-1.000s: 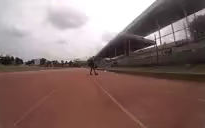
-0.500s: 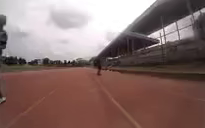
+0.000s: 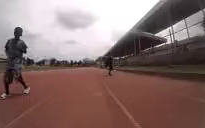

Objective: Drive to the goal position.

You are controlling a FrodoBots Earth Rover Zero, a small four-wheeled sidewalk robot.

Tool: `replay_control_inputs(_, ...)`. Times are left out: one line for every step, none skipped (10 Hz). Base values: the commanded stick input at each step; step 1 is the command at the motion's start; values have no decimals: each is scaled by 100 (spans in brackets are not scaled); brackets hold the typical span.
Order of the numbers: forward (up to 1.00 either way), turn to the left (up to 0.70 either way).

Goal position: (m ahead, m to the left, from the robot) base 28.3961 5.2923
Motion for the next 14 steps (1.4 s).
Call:
replay_control_inputs(70,0)
replay_control_inputs(70,0)
replay_control_inputs(70,11)
replay_control_inputs(70,6)
replay_control_inputs(70,0)
replay_control_inputs(70,0)
replay_control_inputs(70,0)
replay_control_inputs(70,0)
replay_control_inputs(70,0)
replay_control_inputs(70,0)
replay_control_inputs(70,0)
replay_control_inputs(70,0)
replay_control_inputs(70,0)
replay_control_inputs(70,0)
